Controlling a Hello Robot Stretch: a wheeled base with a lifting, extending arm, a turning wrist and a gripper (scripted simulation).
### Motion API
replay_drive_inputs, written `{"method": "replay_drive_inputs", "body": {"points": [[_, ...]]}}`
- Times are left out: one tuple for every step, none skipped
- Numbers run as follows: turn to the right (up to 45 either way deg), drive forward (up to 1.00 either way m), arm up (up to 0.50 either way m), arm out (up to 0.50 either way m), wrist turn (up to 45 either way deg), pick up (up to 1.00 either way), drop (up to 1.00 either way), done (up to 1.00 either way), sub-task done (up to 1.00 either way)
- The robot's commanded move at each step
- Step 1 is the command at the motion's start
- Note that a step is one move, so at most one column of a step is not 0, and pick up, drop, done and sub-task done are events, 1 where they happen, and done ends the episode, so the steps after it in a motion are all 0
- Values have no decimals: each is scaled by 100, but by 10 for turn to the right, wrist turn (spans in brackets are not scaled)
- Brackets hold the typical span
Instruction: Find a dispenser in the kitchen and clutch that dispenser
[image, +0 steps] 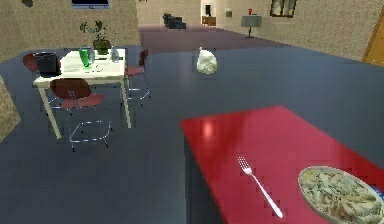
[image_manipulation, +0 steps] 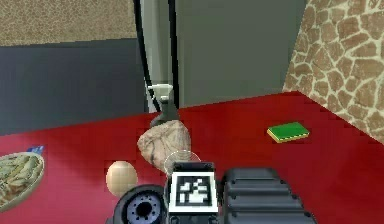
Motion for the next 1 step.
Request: {"method": "replay_drive_inputs", "body": {"points": [[0,0,0,26,0,0,0,0,0]]}}
